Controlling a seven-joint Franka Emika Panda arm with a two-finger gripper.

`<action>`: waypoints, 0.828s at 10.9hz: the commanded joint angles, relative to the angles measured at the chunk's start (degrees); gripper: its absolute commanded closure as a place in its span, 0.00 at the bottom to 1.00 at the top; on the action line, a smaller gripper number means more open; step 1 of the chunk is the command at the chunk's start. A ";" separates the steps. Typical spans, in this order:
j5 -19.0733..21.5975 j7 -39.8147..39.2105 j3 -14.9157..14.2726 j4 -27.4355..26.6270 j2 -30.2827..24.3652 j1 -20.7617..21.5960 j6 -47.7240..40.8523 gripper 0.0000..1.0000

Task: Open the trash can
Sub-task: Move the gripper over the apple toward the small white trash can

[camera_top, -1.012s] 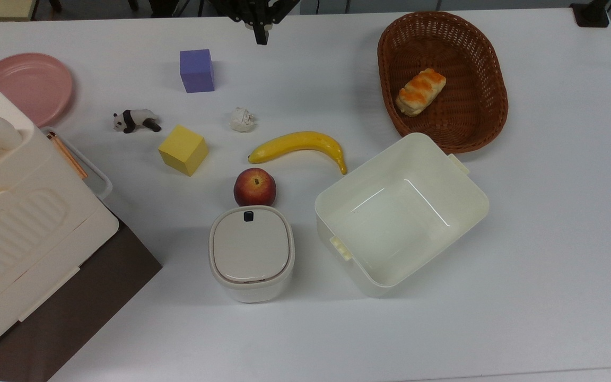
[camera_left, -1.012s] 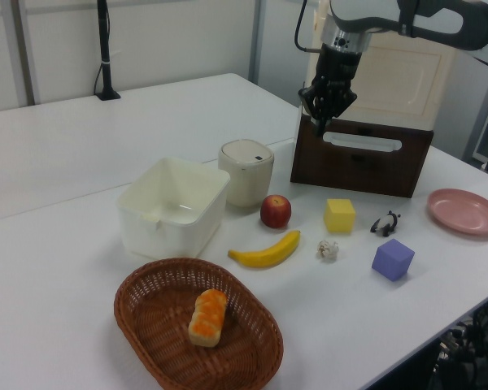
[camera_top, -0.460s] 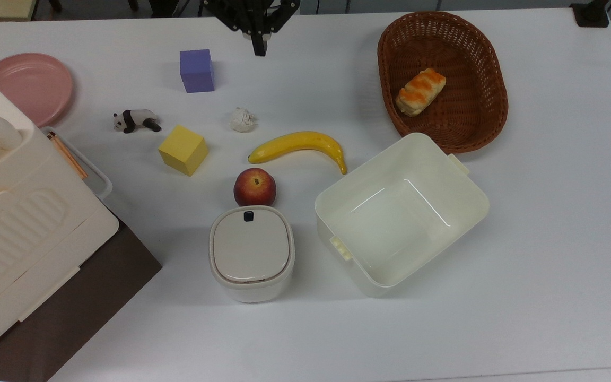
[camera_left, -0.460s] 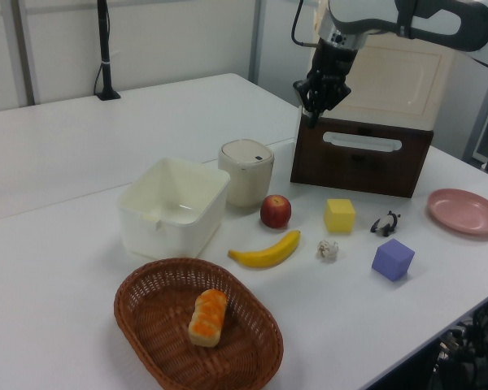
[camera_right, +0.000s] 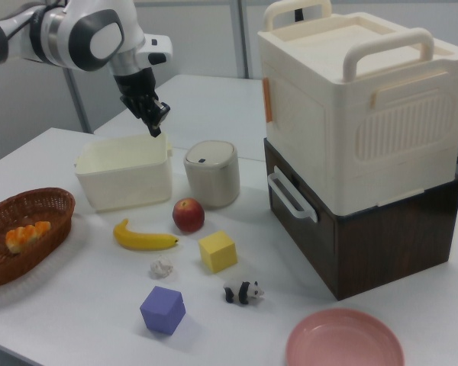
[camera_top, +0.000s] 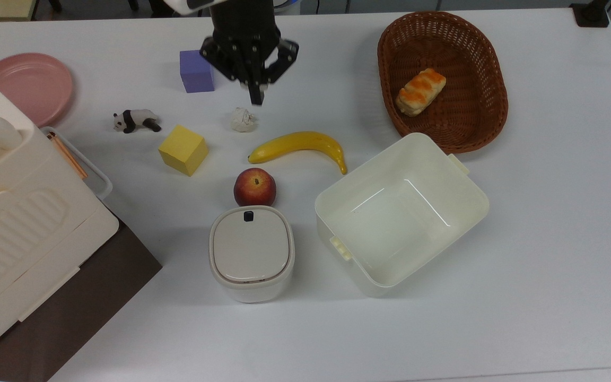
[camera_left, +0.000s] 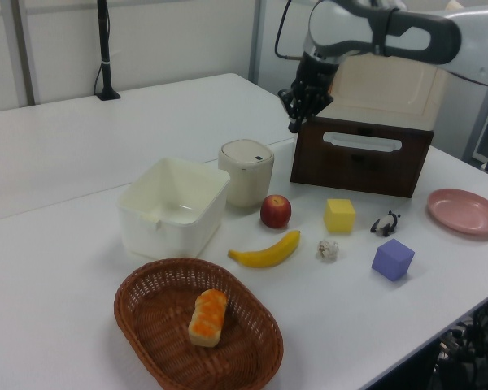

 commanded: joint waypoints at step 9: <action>-0.37 0.63 0.02 9.28 12.11 -0.22 12.34 1.00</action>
